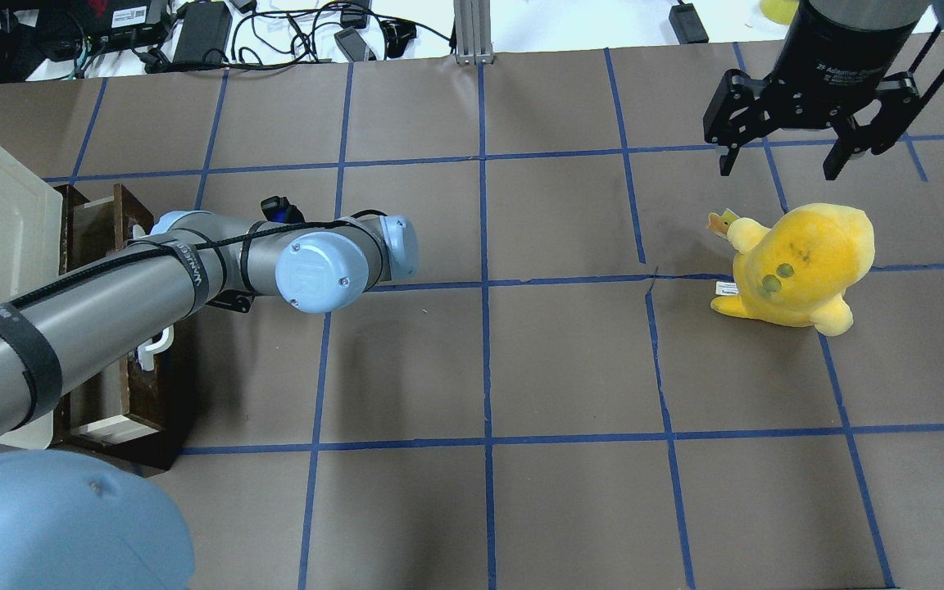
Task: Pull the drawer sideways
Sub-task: 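Keep pulling the drawer farther out with the left gripper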
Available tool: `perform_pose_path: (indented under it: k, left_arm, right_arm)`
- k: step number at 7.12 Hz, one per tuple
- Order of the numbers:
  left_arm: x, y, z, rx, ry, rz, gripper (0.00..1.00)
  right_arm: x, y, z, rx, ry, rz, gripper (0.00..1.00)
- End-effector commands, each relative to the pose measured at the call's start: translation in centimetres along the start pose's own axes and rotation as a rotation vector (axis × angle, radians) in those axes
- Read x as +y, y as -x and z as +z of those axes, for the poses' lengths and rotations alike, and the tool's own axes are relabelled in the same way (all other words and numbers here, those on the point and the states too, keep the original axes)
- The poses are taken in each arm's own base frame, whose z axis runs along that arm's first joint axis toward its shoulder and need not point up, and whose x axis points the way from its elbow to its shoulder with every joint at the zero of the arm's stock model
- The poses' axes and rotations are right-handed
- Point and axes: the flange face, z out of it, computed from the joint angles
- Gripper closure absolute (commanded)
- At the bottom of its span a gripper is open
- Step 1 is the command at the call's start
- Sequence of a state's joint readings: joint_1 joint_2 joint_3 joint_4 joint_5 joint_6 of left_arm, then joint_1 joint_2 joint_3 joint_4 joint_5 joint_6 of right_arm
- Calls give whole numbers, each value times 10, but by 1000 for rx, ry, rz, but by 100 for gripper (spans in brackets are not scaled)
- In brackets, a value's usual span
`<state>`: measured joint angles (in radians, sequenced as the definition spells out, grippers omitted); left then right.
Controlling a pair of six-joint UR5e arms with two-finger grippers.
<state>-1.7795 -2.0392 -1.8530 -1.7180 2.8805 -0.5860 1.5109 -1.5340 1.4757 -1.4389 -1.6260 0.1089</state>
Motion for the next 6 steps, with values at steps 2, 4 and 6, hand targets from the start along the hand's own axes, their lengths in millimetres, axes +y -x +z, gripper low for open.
perform_pose_path:
  k: [2,4,6]
  left_arm:
    - [1,-5,-8,-6,-15,10,83]
    - [1,-4,-10,-9,-20,7,83]
    - [3,-7,-15,-11,-29,14,83]
  right_arm:
    - [0,0,0,0,0,0,0]
    - [0,0,0,0,0,0,0]
    - [0,-1,0,0,2,1,0]
